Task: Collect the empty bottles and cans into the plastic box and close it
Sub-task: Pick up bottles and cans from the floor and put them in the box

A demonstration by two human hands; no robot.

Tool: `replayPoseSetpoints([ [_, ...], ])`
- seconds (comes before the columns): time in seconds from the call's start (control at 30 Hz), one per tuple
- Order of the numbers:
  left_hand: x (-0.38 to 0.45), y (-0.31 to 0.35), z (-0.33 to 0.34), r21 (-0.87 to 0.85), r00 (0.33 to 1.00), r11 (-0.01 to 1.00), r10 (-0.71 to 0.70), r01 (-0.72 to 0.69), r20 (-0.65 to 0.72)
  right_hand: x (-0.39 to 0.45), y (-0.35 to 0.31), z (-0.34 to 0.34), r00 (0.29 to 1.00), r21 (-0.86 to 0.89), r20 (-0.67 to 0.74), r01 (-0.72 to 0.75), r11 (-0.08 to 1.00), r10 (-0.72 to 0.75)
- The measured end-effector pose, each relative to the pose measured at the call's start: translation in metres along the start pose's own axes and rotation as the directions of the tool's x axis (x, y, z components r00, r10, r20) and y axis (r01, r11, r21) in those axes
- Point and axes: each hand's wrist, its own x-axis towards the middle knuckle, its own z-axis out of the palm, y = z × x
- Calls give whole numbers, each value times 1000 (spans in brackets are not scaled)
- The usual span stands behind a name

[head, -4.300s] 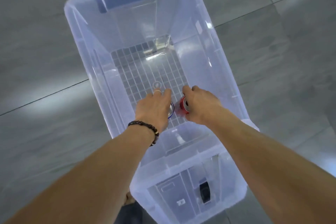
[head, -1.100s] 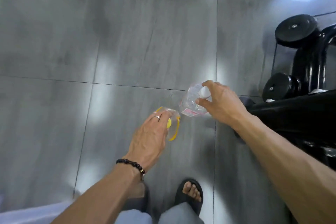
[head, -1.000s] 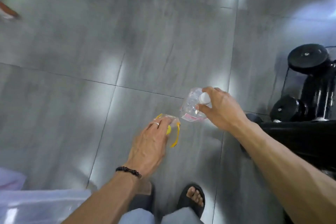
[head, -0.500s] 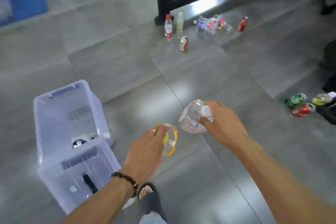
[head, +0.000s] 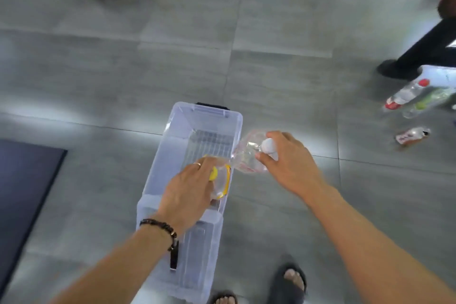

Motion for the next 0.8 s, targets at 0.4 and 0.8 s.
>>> replayPoseSetpoints([
  [0.4,83,-124,85,-74,890,896,-444,439,-103,171,0,151,850,-169,369,460,872,-377],
  [0.8,126,-197,212,-91,925,925,-376,370,-57,192,53,272,732,-417,599,631,654,-325],
])
